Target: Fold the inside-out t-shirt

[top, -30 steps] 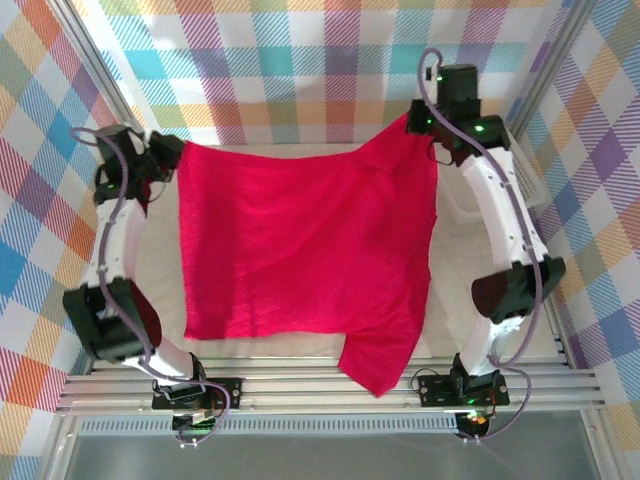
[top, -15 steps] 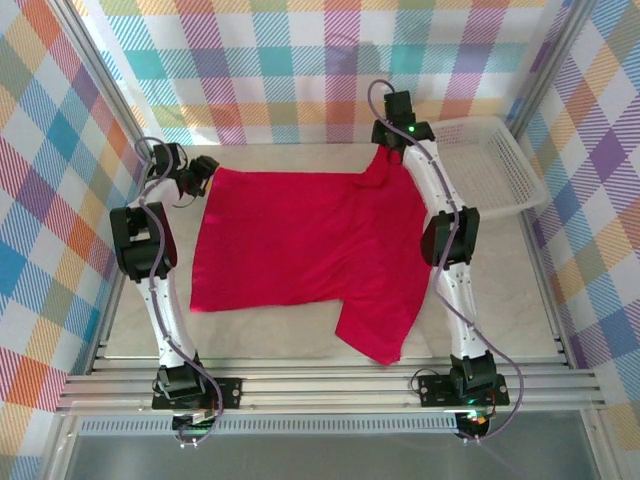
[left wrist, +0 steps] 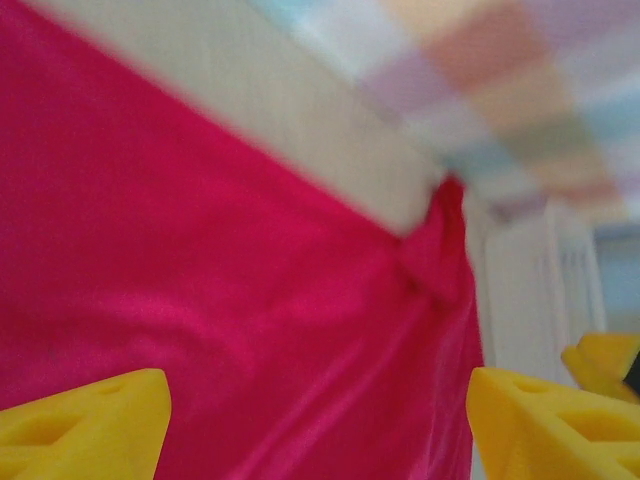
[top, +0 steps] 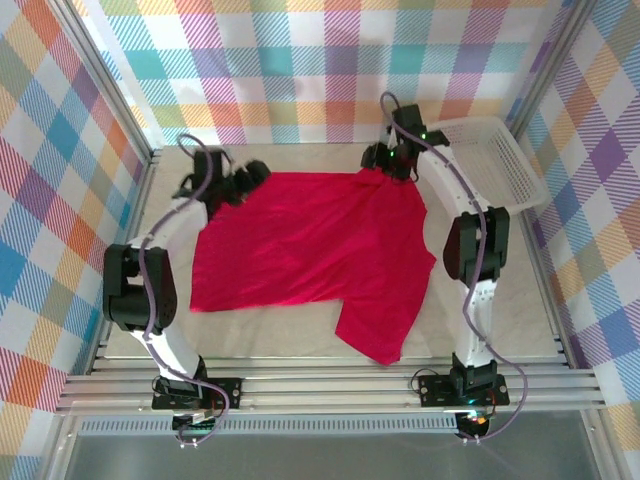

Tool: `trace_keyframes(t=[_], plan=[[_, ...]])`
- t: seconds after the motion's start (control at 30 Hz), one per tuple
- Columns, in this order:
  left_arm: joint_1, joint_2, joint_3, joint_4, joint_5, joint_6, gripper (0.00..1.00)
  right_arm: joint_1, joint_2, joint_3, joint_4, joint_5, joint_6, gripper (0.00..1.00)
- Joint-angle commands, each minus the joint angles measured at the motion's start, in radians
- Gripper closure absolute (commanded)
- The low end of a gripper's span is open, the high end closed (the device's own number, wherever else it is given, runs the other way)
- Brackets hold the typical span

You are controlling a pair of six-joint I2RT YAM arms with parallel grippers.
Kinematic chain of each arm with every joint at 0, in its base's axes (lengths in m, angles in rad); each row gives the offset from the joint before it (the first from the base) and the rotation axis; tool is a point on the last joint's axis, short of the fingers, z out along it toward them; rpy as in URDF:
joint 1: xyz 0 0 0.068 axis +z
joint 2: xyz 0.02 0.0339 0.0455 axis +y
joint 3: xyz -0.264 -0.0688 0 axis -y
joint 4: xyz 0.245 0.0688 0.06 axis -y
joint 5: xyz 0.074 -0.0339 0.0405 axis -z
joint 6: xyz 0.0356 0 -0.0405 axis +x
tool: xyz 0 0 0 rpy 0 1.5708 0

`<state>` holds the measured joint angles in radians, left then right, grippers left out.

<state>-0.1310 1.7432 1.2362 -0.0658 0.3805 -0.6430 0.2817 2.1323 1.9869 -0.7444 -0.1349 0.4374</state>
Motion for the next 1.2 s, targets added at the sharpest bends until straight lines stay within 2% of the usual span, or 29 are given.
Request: trace_keyframes(t=[0.0, 0.13, 0.3, 0.47, 0.63, 0.73, 0.87, 0.9, 1.0, 1.17], plan=[[0.019, 0.061, -0.13, 0.029, 0.028, -0.035, 0.23, 0.028, -0.098, -0.283, 0.106, -0.111, 0.046, 0.36], [0.029, 0.075, -0.195, -0.029, 0.008, -0.012, 0.22, 0.028, -0.219, -0.615, 0.232, -0.125, 0.097, 0.35], [0.031, 0.034, -0.304, -0.032, -0.014, -0.008, 0.21, 0.028, -0.322, -0.926, 0.313, -0.099, 0.129, 0.35], [0.031, -0.056, -0.408, -0.065, -0.034, 0.009, 0.2, 0.028, -0.432, -1.154, 0.316, -0.053, 0.162, 0.37], [0.031, -0.193, -0.466, -0.116, -0.056, 0.024, 0.19, 0.031, -0.625, -1.302, 0.279, -0.005, 0.204, 0.39], [0.031, -0.247, -0.442, -0.153, -0.075, 0.044, 0.16, 0.03, -0.715, -1.283, 0.23, 0.034, 0.191, 0.39], [0.031, -0.287, -0.375, -0.203, -0.136, 0.08, 0.0, 0.03, -0.745, -1.135, 0.171, 0.052, 0.142, 0.39], [0.034, -0.3, -0.359, -0.204, -0.155, 0.089, 0.0, 0.03, -0.736, -1.086, 0.164, 0.05, 0.13, 0.38], [0.047, -0.339, -0.336, -0.203, -0.186, 0.094, 0.0, 0.031, -0.674, -0.953, 0.175, 0.063, 0.104, 0.4], [0.072, -0.358, -0.339, -0.163, -0.146, 0.083, 0.0, 0.03, -0.472, -0.744, 0.231, 0.142, 0.1, 0.49]])
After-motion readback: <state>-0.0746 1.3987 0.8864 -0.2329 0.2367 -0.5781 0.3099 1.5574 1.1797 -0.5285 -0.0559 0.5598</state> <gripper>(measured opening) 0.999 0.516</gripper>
